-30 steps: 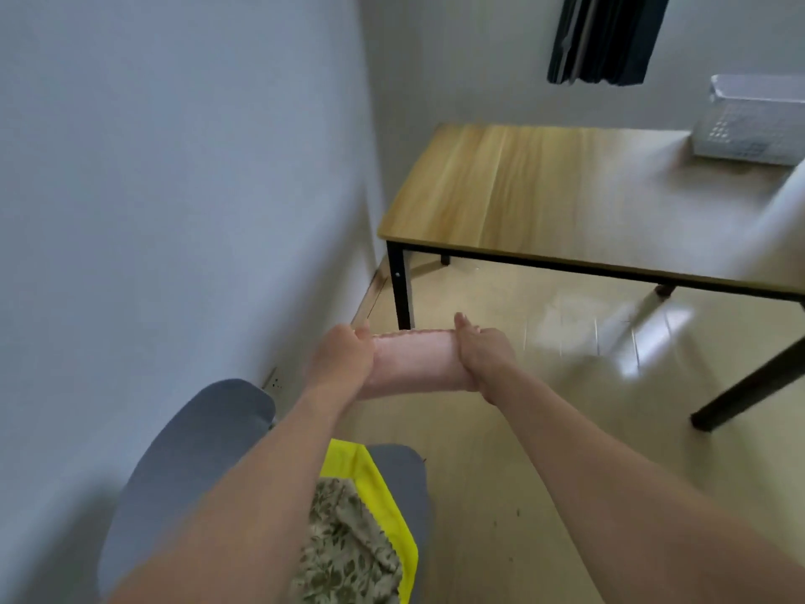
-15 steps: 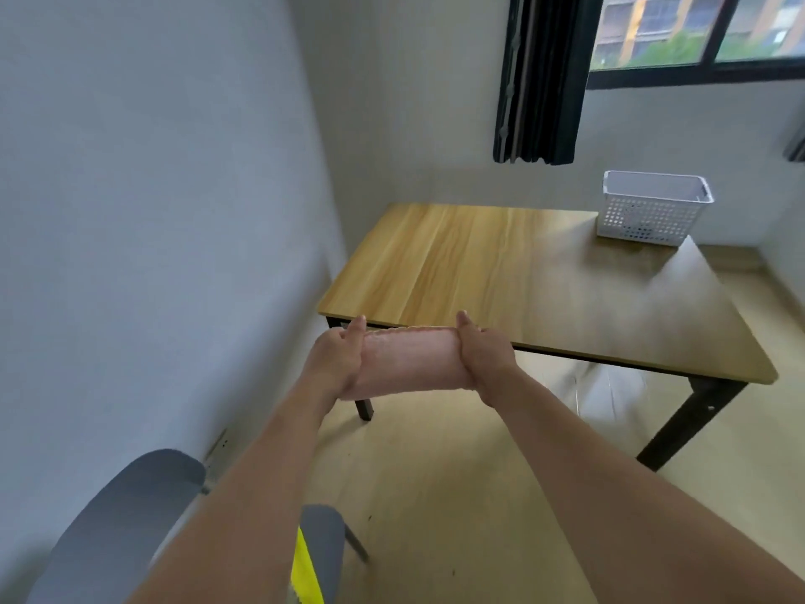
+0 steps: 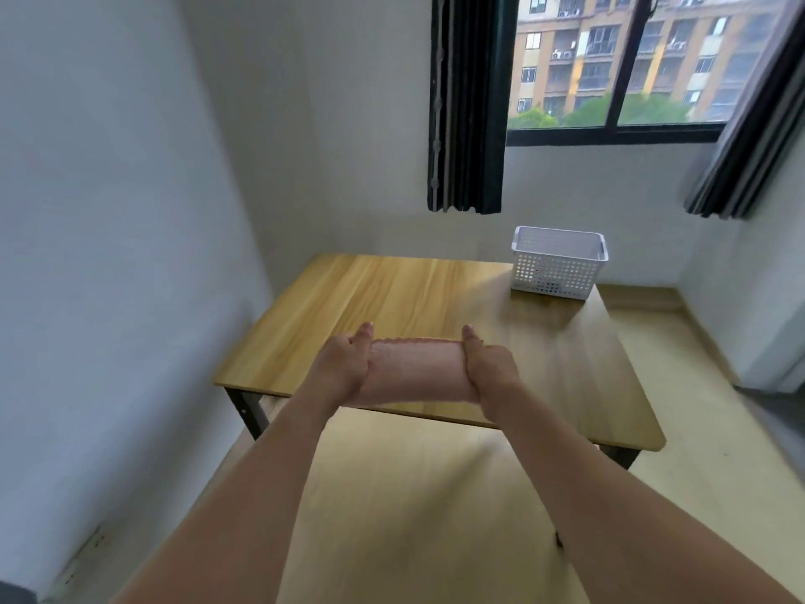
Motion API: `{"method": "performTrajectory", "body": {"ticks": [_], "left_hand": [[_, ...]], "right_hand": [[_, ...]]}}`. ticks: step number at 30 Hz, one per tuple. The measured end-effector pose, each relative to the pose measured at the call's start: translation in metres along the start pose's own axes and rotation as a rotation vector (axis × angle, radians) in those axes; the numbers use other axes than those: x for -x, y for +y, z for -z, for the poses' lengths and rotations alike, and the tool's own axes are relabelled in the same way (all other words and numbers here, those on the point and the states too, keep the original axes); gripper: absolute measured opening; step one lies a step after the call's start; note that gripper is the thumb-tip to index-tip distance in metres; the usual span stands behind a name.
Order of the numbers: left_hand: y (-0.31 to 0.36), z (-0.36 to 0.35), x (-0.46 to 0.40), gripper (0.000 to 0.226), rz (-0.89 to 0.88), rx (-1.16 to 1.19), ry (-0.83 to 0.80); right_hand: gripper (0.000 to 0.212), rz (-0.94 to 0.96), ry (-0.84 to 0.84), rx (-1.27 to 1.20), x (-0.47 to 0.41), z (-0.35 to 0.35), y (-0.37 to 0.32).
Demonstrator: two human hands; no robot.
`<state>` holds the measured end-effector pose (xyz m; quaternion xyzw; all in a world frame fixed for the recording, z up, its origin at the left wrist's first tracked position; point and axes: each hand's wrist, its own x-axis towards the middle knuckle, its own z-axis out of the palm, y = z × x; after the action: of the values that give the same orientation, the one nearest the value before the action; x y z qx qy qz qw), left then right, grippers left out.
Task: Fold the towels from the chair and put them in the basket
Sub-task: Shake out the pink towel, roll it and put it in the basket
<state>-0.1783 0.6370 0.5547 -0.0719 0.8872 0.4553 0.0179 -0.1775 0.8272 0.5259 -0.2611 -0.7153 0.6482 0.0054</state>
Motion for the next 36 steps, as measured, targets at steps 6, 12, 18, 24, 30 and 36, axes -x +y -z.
{"method": "performTrajectory", "body": {"ticks": [6, 12, 18, 24, 30, 36], "left_hand": [[0.101, -0.118, -0.040, 0.057, -0.112, -0.018, 0.013], [0.193, -0.246, -0.071, 0.059, -0.093, 0.025, -0.027], [0.270, -0.339, -0.117, 0.058, -0.127, -0.002, -0.015], [0.318, -0.420, -0.189, 0.061, -0.134, 0.028, 0.008], [0.351, -0.509, -0.280, 0.057, -0.057, 0.067, -0.032], [0.422, -0.584, -0.340, 0.069, -0.044, 0.100, -0.065]], "right_hand": [[0.046, 0.106, 0.030, -0.003, -0.093, 0.128, -0.025], [0.051, 0.095, 0.036, -0.028, -0.188, 0.259, -0.046], [0.048, 0.053, 0.008, -0.088, -0.281, 0.344, -0.061], [0.057, 0.050, 0.009, -0.052, -0.385, 0.394, -0.084], [0.060, 0.046, -0.044, 0.050, -0.496, 0.438, -0.112], [0.037, -0.098, -0.234, -0.010, -0.598, 0.499, -0.146]]}}
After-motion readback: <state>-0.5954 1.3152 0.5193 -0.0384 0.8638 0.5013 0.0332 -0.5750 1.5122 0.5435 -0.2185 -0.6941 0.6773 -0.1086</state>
